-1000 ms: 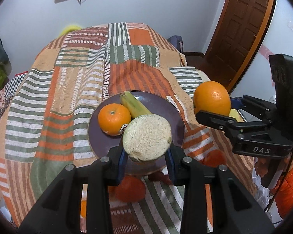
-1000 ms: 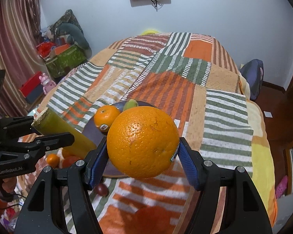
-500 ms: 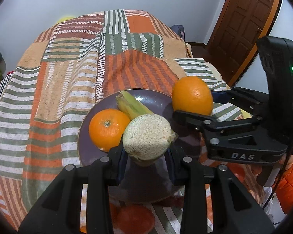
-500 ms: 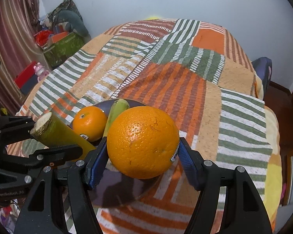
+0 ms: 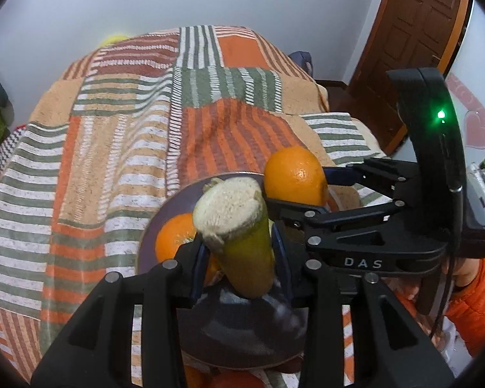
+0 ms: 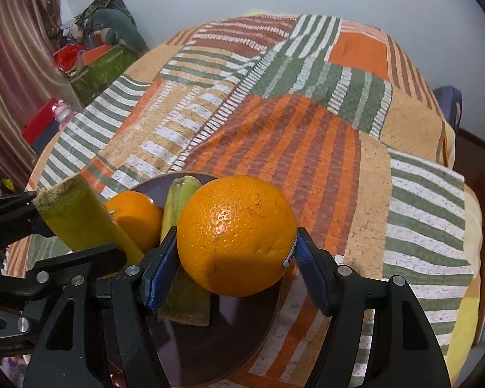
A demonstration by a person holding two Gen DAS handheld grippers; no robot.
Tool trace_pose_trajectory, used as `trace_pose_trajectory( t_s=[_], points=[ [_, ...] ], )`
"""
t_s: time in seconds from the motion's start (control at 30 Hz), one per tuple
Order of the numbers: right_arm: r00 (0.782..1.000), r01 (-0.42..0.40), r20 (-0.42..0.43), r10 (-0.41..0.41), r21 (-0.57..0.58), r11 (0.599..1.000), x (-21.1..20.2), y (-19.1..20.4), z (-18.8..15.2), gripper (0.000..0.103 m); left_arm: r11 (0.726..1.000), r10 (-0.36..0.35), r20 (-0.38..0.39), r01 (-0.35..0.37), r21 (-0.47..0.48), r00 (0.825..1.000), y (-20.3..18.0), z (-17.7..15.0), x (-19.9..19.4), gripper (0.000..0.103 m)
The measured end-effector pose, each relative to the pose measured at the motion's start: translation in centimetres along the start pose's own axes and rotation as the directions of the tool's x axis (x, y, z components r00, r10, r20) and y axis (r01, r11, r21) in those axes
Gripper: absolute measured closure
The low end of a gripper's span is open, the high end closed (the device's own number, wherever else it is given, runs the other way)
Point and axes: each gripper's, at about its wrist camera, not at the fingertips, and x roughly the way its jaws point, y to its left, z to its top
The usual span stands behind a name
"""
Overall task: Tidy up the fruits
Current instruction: 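Set the orange and squash on the plate and open both tools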
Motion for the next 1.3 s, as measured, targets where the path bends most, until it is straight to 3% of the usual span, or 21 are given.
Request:
trace_pose_trajectory(
  t_s=[0.33, 0.47, 0.57, 1.0, 1.3],
  points=[
    [1.0, -0.008, -0.017, 0.008, -0.005, 1.0, -0.1, 0.1, -0.1, 0.037, 0.999, 0.044, -0.011, -0.043, 0.015, 0.999, 0.0, -0.2, 0.1, 0.049],
    [1.0, 0.008, -0.008, -0.009, -0.013, 1.0, -0.9, 0.3, -0.2, 0.033, 0.999, 0.053, 0.013, -0.053, 0.007, 0.998, 0.2, -0.1, -0.8, 0.039],
    [1.0, 0.0, 0.029, 0.0, -0.016, 1.0, -2.4, 0.6, 0.1, 0.026, 0.998, 0.061, 0.025, -0.061, 0.004, 0.998, 0.2, 0.0, -1.6, 0.038],
    [0.988, 0.052, 0.146, -0.046, -0.038, 0.998, -8.9, 3.6, -1.7, 0.025, 0.995, 0.102, 0.118, -0.104, 0.009, 0.988, -0.2, -1.7, -8.3, 0.033],
    [0.98, 0.079, 0.182, -0.077, -0.002, 0.997, -12.3, 4.5, -5.4, 0.025, 0.989, 0.148, 0.117, -0.148, -0.016, 0.982, 1.2, -5.2, -11.7, 0.029]
  ],
)
